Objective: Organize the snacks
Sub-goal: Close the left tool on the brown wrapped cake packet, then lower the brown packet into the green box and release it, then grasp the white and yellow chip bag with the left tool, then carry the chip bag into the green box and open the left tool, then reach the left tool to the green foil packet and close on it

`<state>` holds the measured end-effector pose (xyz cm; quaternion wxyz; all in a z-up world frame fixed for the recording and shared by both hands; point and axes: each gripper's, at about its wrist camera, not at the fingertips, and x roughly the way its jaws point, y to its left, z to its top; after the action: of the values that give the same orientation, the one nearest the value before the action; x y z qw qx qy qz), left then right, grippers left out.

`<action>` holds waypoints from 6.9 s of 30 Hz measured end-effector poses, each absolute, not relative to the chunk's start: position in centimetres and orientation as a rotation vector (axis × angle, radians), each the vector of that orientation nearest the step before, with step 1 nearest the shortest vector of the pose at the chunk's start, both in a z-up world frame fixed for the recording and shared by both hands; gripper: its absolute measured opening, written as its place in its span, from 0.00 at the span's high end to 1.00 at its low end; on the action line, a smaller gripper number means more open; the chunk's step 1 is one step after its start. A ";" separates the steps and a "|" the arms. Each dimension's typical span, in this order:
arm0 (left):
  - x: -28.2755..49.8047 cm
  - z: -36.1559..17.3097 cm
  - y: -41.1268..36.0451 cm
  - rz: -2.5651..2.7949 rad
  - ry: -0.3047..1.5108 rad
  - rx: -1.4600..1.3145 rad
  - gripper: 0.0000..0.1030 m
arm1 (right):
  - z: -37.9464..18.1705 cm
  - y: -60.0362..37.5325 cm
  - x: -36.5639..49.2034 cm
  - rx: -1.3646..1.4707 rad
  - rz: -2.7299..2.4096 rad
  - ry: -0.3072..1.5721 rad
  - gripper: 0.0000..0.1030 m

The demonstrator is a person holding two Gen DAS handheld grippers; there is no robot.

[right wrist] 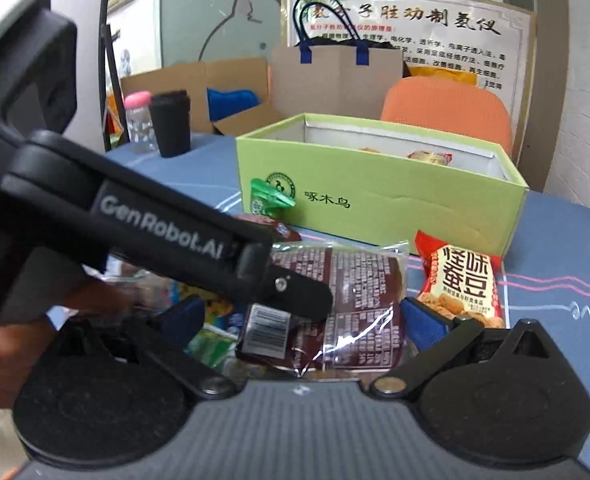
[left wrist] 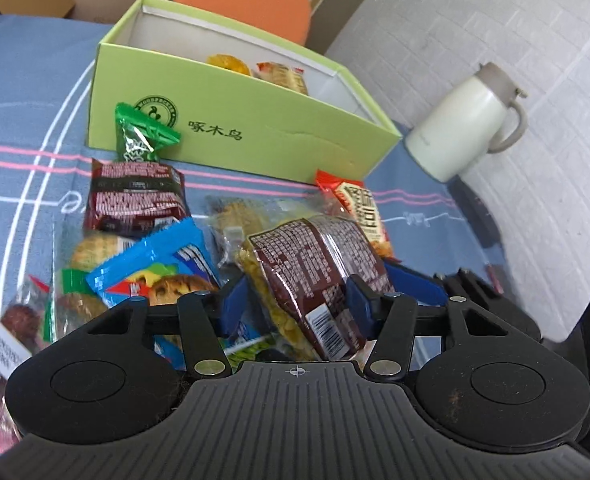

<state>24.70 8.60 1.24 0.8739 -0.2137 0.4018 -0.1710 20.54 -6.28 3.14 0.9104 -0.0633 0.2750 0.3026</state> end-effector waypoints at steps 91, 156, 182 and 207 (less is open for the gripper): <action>25.7 0.9 2.6 -0.508 1.029 -0.275 0.67 | 0.4 -11.1 17.1 -0.036 0.634 0.664 0.09; 42.9 10.3 5.0 -0.350 0.658 -0.284 0.52 | 10.6 -11.3 37.0 -0.114 0.482 0.364 0.09; 19.1 0.4 10.3 -0.376 0.872 -0.465 0.66 | 0.4 -1.5 13.7 -0.167 0.715 0.676 0.09; 17.6 0.2 4.0 -0.374 0.895 -0.263 0.61 | 1.0 -8.1 9.8 -0.082 0.566 0.670 0.01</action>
<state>17.55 3.96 0.17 0.8764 -0.1262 0.4289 -0.1790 9.78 -8.11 1.00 0.9045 -0.0398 0.3244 0.2738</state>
